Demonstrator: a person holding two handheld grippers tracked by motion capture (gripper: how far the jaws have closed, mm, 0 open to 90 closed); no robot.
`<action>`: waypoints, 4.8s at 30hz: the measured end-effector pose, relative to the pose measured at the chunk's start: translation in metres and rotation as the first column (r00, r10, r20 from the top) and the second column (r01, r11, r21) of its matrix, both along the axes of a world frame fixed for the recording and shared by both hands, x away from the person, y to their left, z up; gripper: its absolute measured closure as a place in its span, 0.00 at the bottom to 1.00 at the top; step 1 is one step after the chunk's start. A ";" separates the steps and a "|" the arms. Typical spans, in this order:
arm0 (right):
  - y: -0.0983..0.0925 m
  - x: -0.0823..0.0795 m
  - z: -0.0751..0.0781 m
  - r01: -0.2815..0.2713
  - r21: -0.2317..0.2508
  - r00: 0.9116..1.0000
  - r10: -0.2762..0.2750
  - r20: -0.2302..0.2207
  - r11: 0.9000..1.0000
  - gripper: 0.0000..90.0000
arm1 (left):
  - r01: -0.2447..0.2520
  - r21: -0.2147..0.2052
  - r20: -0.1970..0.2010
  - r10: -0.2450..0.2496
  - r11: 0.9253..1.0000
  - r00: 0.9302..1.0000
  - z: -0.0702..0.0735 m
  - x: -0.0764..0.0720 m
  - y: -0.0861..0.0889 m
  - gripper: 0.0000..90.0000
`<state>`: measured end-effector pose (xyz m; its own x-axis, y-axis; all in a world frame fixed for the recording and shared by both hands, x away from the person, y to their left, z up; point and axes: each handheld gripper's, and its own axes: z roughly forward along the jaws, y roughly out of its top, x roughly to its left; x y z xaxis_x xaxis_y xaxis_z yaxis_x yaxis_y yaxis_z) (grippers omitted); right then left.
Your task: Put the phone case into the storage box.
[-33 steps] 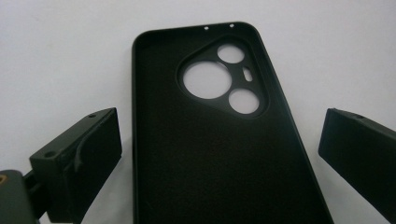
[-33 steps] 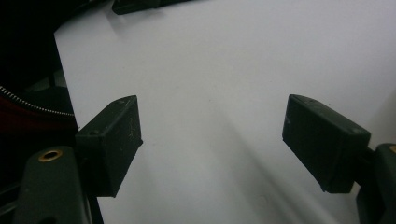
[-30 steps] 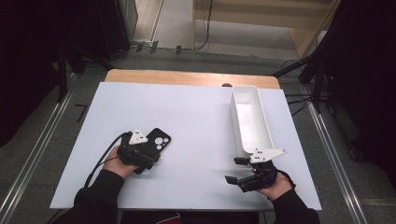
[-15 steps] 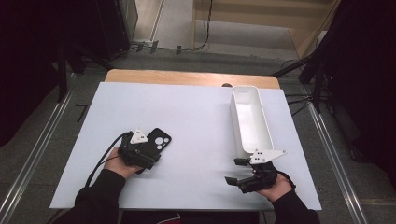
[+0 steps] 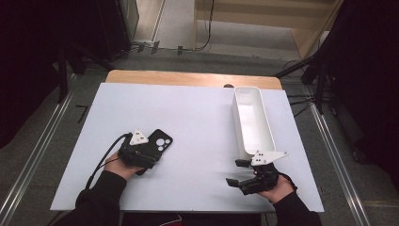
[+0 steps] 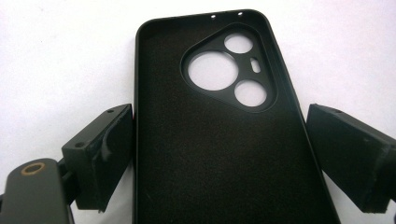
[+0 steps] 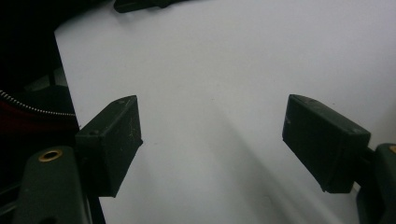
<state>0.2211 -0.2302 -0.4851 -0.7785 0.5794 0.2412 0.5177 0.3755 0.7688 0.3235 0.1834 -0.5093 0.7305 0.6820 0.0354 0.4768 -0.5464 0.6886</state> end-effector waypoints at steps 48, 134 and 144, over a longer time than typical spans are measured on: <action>0.006 -0.003 0.008 0.037 0.035 0.999 -0.038 0.019 0.999 0.20 | -0.024 -0.245 0.129 0.057 0.969 0.990 0.040 -0.014 -0.004 0.16; 0.048 0.018 0.063 0.264 0.126 0.963 -0.269 0.025 0.956 0.20 | -0.043 -0.492 0.367 0.252 0.870 0.895 0.040 -0.057 -0.070 0.15; 0.061 0.028 0.077 0.250 0.144 0.967 -0.253 0.008 0.958 0.22 | -0.037 -0.499 0.370 0.251 0.866 0.895 0.037 -0.057 -0.071 0.15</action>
